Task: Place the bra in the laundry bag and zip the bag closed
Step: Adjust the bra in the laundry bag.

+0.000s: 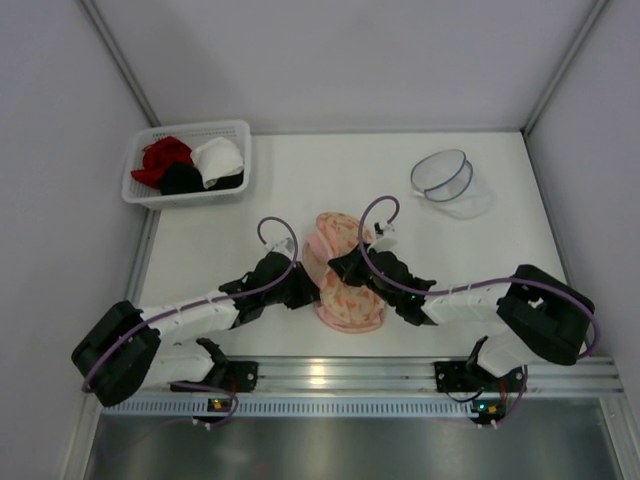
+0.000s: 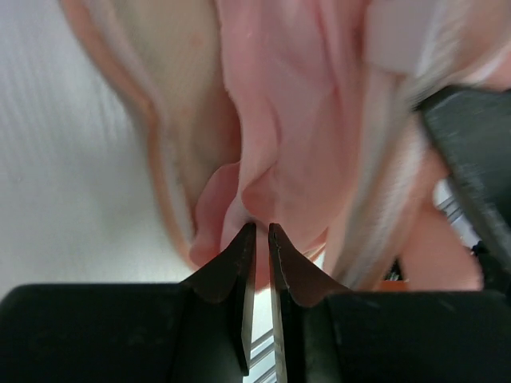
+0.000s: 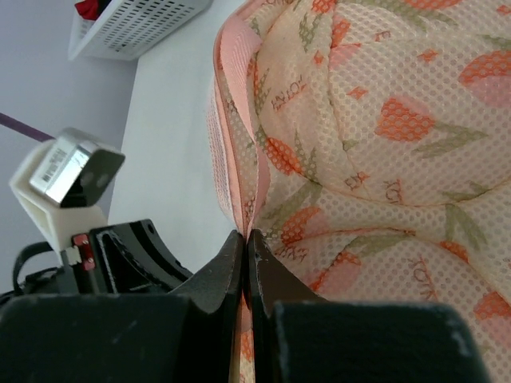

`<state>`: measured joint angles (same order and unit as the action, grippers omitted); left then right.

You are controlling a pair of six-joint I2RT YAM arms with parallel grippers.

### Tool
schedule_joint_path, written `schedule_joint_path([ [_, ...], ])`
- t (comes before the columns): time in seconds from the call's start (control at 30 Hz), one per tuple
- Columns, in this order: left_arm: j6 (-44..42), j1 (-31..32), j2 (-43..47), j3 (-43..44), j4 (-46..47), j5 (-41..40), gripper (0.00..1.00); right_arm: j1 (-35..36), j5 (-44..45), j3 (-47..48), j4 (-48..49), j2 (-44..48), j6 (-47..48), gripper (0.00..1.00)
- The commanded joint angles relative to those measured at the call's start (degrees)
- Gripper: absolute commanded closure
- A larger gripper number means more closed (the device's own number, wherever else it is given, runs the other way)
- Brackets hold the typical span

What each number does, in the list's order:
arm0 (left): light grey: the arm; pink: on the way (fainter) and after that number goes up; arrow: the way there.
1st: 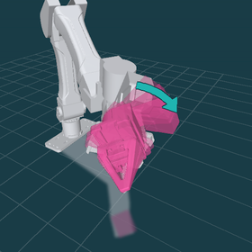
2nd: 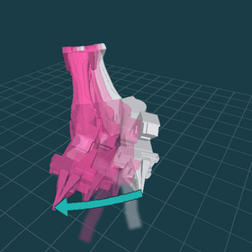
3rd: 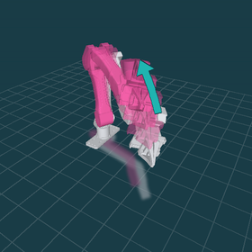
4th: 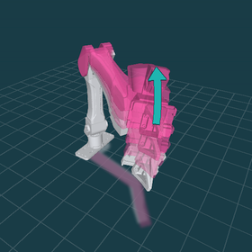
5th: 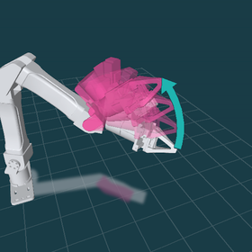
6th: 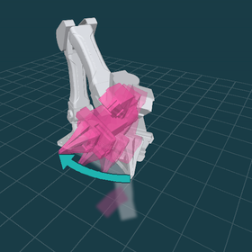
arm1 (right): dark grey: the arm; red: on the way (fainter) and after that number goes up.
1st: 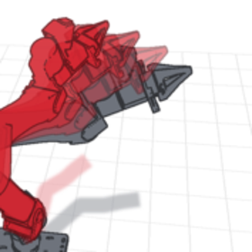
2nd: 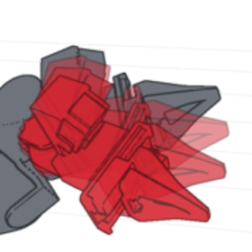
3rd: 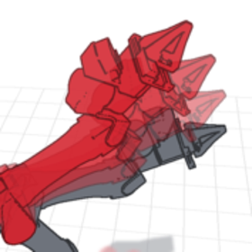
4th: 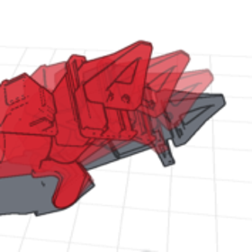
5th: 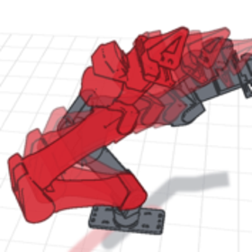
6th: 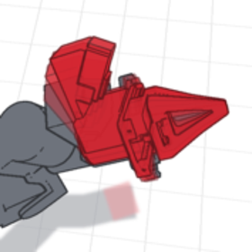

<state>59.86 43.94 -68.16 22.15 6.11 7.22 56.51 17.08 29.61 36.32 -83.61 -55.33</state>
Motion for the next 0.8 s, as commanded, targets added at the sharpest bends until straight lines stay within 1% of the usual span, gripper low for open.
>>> schedule_joint_path([
  [0.0,-1.14,0.18,-1.00,3.33,5.93,-3.09,0.83,0.97,1.20,-0.78,5.52,1.96,-1.97,1.00],
  [0.17,-0.97,0.26,-8.46,4.13,6.90,-4.58,0.83,1.23,2.17,-1.22,5.52,2.40,-1.98,1.00],
  [0.27,-0.88,0.53,-11.19,4.22,7.69,-4.59,0.84,1.32,2.61,-1.30,4.91,2.93,-1.62,1.00],
  [0.33,-1.49,0.53,-11.29,4.30,7.69,-4.94,0.84,1.23,2.78,-1.30,4.47,3.28,-1.45,1.00],
  [0.43,-2.72,0.53,-9.89,4.83,7.60,-4.51,0.84,1.23,2.61,-0.69,2.98,4.16,-0.83,1.00],
  [0.5,-4.30,0.53,-7.87,6.32,5.59,-3.97,0.84,1.23,2.52,0.01,0.00,5.56,0.57,1.00],
  [0.57,-5.88,0.44,-4.72,8.68,2.17,-4.84,0.83,1.23,2.52,1.59,-4.56,6.62,2.68,1.00],
  [0.6,-7.46,0.44,-3.48,9.65,-2.55,-5.98,0.82,1.23,2.61,1.86,-5.63,8.10,3.64,1.00],
  [0.63,-8.34,0.44,-2.16,10.53,-4.68,-9.30,0.81,1.23,2.78,1.95,-6.77,8.90,4.96,1.00],
  [0.67,-10.18,0.35,0.28,12.11,-5.83,-10.81,0.78,1.23,3.13,1.86,-8.09,9.95,5.49,1.00],
  [0.7,-11.07,0.18,1.53,12.73,-10.46,-11.87,0.76,0.97,3.31,1.69,-10.10,11.96,5.93,1.00],
  [0.73,-12.12,-0.61,2.41,13.26,-11.20,-12.84,0.73,0.80,2.87,1.51,-11.08,12.85,6.46,1.00],
  [0.77,-14.13,-1.05,3.38,13.96,-11.82,-13.72,0.66,0.36,2.52,1.33,-12.22,14.34,7.42,1.00],
])
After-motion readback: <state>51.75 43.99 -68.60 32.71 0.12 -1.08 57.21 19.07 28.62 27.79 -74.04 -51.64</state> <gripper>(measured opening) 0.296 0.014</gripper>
